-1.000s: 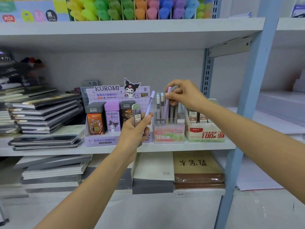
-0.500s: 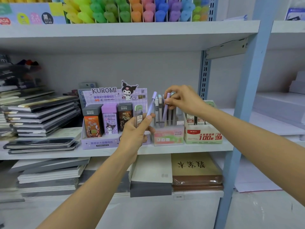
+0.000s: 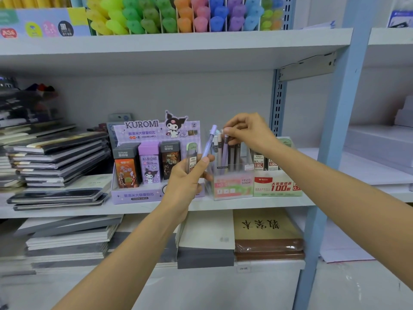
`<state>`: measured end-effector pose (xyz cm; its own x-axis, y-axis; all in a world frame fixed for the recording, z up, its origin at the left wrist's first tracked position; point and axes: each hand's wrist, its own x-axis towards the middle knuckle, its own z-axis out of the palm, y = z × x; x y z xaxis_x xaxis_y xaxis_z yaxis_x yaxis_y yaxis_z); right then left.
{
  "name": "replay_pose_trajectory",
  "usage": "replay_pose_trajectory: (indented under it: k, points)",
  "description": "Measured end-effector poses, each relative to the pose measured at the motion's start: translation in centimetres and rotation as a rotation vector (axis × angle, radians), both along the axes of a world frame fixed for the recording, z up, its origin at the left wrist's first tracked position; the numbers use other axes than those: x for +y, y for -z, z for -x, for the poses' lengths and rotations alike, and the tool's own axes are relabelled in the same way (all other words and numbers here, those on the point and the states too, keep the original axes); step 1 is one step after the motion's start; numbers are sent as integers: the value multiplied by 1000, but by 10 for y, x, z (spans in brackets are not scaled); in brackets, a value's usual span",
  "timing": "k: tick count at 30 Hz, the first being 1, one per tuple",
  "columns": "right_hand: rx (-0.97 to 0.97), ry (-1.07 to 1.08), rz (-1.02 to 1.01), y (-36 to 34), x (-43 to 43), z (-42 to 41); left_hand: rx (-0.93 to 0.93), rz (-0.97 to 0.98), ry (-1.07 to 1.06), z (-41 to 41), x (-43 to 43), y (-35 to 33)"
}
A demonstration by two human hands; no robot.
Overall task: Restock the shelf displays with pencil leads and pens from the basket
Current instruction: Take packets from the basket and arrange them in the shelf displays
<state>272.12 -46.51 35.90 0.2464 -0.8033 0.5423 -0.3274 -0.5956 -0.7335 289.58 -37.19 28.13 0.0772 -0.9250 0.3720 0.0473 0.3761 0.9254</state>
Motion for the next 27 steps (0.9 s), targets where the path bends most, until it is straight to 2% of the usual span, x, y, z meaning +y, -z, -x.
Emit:
replay_pose_trajectory:
  k: [7,10,12,14,17,20,22,24,27]
  points:
    - [194,85,83,2,5,-4,15,-12,-9,1,2,-4]
    - [32,38,94,-4,19,1,43,-3,0,3,5,-7]
    - [-114,-153,-10,-8,30,3,50,1,6,6,6,-8]
    - [-124,-300,-85,-8,39,1,44,6,21,10,8,-10]
    - [-145,-328,-100,-8,44,3,22,1,48,14,10,-12]
    - [-281,-276,-81,-18,42,22,0,3,20,12,9,-11]
    - [-318,-174,-1,-26,38,39,-78,35,-13,11,8,-9]
    - [-271,-75,85,-27,34,51,-192,78,-44,11,6,-7]
    - [-172,-19,110,-17,27,51,-315,113,-115,12,3,-4]
